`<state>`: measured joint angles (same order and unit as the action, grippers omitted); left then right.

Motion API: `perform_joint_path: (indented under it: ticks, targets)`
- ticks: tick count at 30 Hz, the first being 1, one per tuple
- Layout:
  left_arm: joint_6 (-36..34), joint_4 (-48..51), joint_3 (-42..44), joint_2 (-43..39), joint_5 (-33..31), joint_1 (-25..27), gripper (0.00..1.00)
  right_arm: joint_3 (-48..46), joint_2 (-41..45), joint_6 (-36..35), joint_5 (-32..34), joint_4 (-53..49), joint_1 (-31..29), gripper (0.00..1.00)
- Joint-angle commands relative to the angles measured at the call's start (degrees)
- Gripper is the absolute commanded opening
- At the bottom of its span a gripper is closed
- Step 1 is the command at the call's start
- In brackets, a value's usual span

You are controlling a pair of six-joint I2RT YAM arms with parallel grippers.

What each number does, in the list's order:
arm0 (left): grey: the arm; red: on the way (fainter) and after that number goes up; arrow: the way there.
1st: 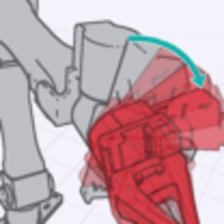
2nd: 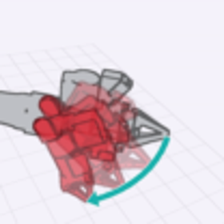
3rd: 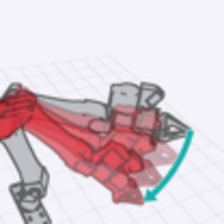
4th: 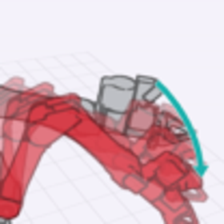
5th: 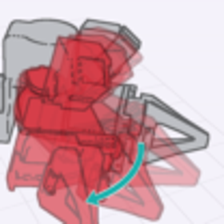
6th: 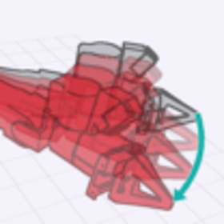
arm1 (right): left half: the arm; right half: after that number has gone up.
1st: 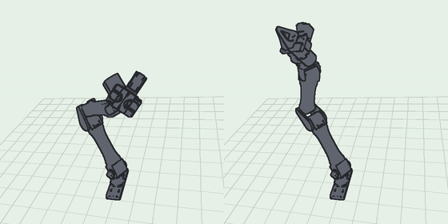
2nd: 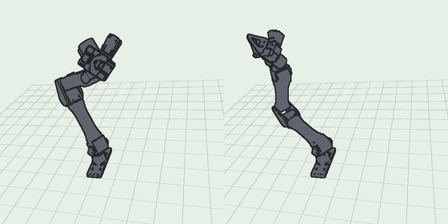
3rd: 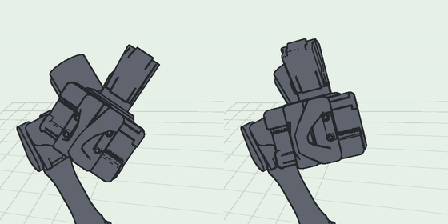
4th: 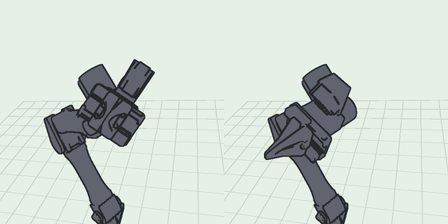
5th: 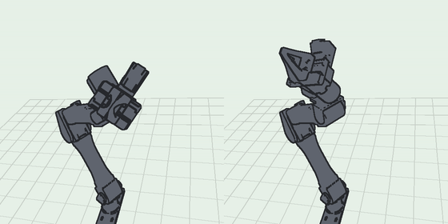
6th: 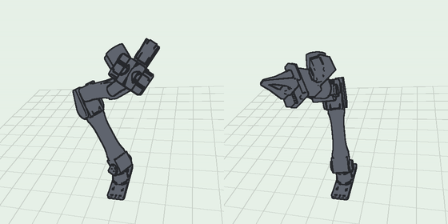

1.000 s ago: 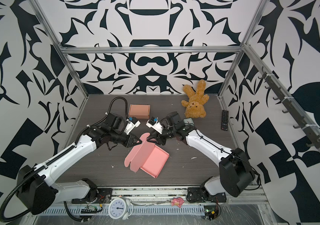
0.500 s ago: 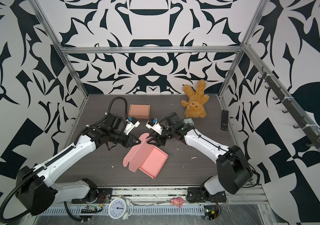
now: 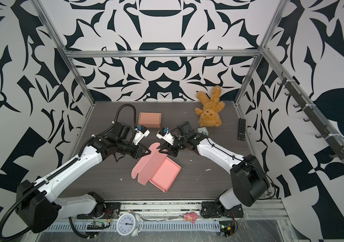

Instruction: Fold the paper box

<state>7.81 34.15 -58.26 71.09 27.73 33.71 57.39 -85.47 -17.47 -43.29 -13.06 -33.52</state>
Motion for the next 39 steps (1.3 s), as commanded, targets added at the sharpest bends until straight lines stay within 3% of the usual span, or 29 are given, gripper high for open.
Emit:
perform_joint_path:
  ticks: [1, 5, 7, 14, 18, 27, 39]
  targets:
    - [-0.87, 1.35, -1.03, -0.52, -1.08, -0.12, 0.10, 2.20, 0.56, -0.37, -0.21, 0.05, -0.36, 0.18]
    - [0.45, -0.09, -0.37, -0.56, -1.49, -0.17, 0.12, 1.97, 0.48, -0.37, 0.28, 0.05, -0.32, 0.12]
    - [1.44, -1.14, 0.07, -0.69, -2.40, -0.22, 0.21, 1.64, 0.83, -0.32, 0.98, 0.35, -0.43, 0.09]
    - [3.99, -5.54, 4.35, -3.78, -6.14, -0.28, 0.75, -5.59, 7.87, 3.86, 7.16, 9.95, -0.49, 0.01]
    - [6.38, -9.93, 8.11, -5.36, -7.52, -1.65, 0.89, -11.15, 12.70, 6.12, 12.69, 15.24, -0.45, 0.00]
    - [11.02, -21.59, 15.30, -4.79, -7.35, -3.73, 0.89, -18.25, 18.13, 9.82, 19.88, 18.61, -0.39, 0.00]
    - [14.58, -36.70, 23.62, -2.64, 2.96, -6.00, 0.87, -20.23, 18.37, 13.36, 24.13, 21.63, 0.37, 0.00]
